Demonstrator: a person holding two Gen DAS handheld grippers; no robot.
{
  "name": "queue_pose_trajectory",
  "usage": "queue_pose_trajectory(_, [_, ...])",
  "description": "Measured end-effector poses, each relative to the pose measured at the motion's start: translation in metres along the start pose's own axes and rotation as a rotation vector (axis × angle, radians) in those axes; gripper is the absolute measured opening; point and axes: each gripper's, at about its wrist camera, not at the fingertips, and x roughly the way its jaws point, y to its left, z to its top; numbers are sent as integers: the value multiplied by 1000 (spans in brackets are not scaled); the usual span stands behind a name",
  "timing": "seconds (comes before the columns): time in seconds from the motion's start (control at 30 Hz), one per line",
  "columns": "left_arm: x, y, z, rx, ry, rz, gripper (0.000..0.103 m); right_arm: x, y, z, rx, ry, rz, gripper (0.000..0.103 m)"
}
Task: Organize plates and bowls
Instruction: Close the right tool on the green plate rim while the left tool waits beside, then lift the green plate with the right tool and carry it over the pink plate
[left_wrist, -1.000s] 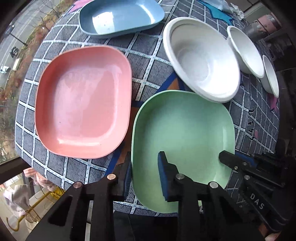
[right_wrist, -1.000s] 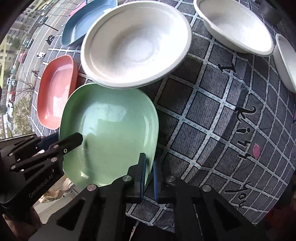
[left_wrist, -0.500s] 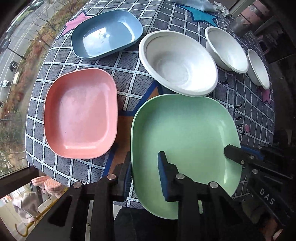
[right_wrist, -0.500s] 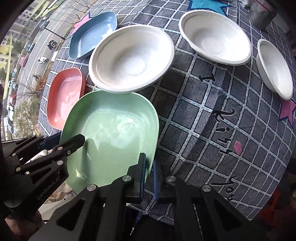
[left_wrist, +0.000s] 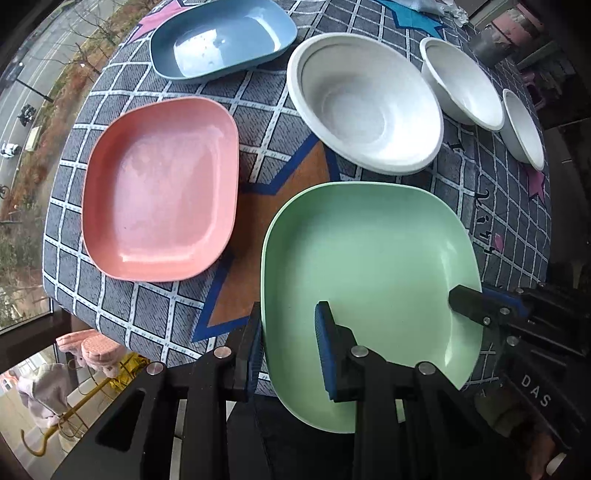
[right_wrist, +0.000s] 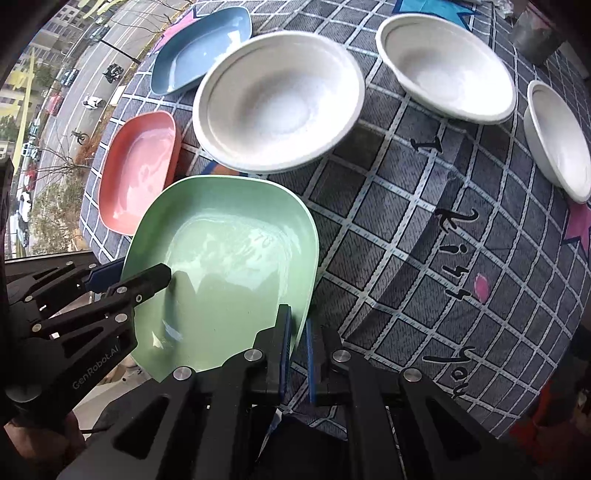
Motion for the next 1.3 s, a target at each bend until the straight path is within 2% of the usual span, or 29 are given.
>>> queue_pose_trajectory(0.23, [37,-8,-6,27,68,17,29,35,-2,-2,-8,52,-49,9])
queue_pose_trajectory(0.4, [36,-2,-8,8,65,25,30,48,-8,0,30,73,-28,9])
queue_pose_trajectory(0.47, [35,2,-7,-9,60,29,35,48,-15,-1,59,81,-7,9])
queue_pose_trajectory(0.53, [36,8,-6,-29,57,25,49,48,-24,-1,86,82,10,10])
queue_pose_trajectory(0.77, [46,10,-8,-29,66,-9,52,55,-40,4,124,101,45,10])
queue_pose_trajectory(0.9, [49,10,-8,-10,60,-15,49,68,-40,14,122,92,65,10])
queue_pose_trajectory(1.0, [47,7,-6,0,56,-33,36,71,-35,19,102,77,80,9])
queue_pose_trajectory(1.07, [44,7,-4,0,57,-24,35,69,-34,19,104,59,84,8])
queue_pose_trajectory(1.2, [36,7,1,-11,46,-18,26,63,-36,19,88,29,82,5])
queue_pose_trajectory(1.3, [21,2,6,2,14,-14,25,52,-41,14,80,9,80,5])
